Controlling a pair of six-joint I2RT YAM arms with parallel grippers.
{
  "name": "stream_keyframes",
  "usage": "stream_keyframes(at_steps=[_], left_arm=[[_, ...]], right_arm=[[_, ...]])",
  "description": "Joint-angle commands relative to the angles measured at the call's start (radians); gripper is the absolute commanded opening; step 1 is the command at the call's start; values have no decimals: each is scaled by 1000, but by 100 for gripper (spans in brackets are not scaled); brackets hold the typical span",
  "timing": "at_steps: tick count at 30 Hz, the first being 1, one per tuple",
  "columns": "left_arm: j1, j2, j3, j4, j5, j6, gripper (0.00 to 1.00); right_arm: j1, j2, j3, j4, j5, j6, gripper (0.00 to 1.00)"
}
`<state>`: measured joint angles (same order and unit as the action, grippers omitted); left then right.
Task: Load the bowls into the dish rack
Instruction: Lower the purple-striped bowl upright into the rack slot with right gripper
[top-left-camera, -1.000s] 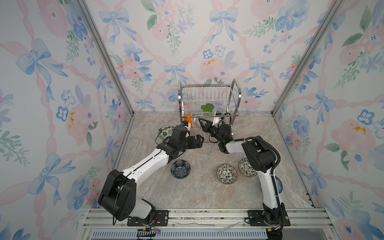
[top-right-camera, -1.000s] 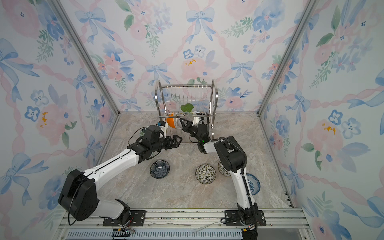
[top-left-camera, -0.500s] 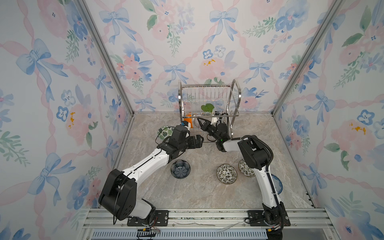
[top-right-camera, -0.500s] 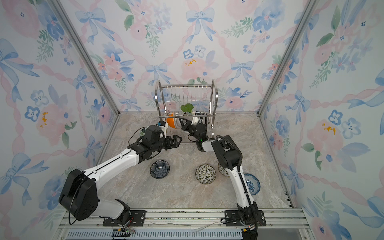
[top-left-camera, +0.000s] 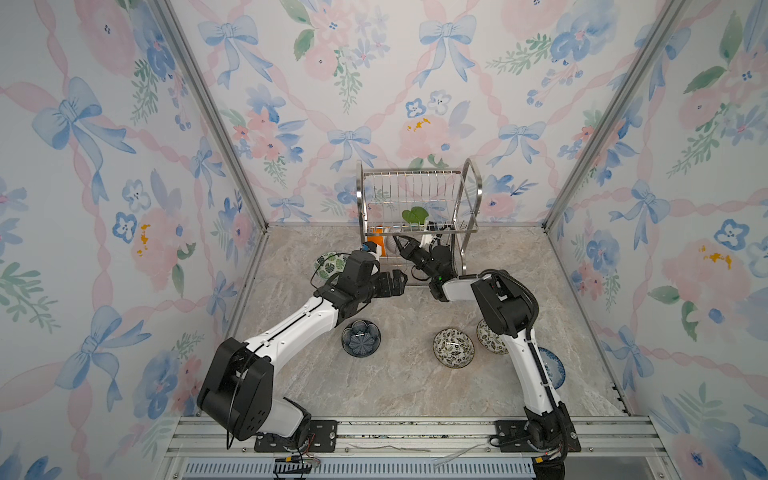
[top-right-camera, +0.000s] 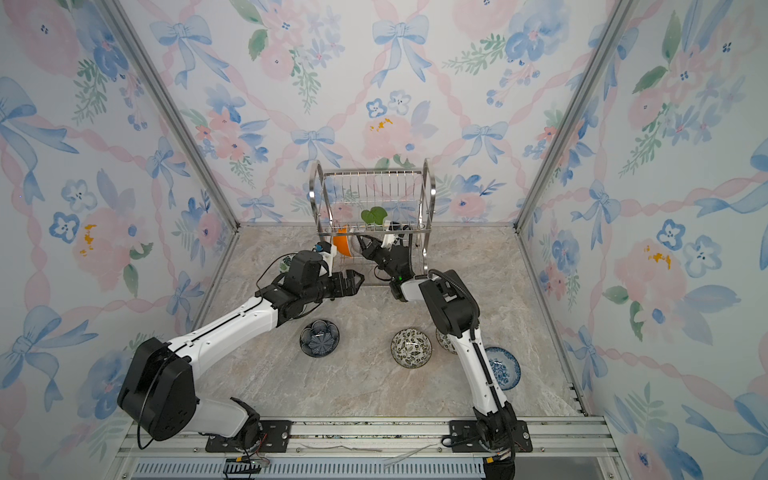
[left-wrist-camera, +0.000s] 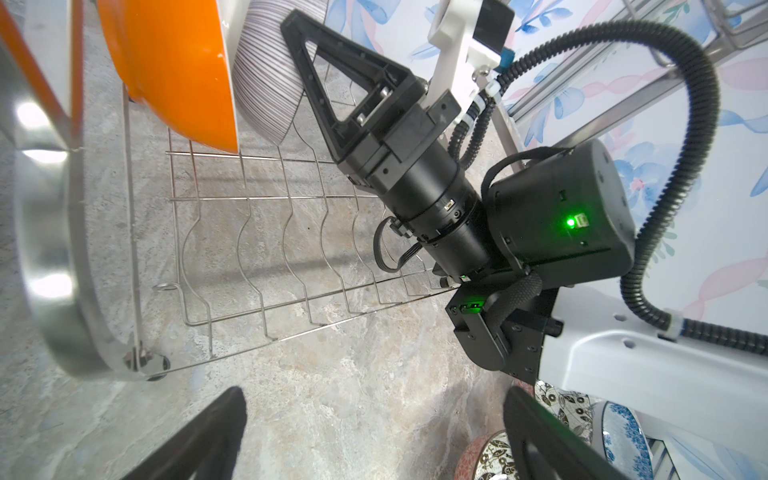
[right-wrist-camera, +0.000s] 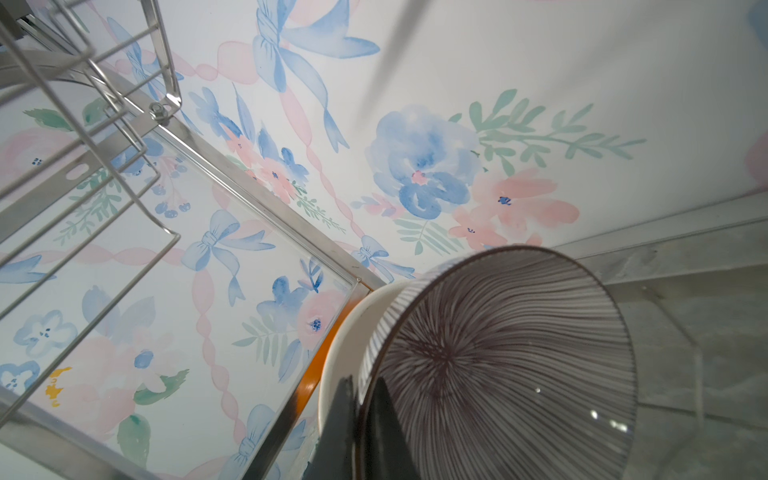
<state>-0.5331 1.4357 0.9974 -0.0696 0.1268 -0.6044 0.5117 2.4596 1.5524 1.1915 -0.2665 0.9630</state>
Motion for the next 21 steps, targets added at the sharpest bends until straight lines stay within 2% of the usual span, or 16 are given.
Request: stream_keyframes(at_steps=[1,21], left_arm=[[8,-5,6,-7,-9,21,98],[9,-13,15,-31,-7,30,98]], right_arm=[[10,18,34,116,-23,26,0],[8,50,72,137,-20,65,0]])
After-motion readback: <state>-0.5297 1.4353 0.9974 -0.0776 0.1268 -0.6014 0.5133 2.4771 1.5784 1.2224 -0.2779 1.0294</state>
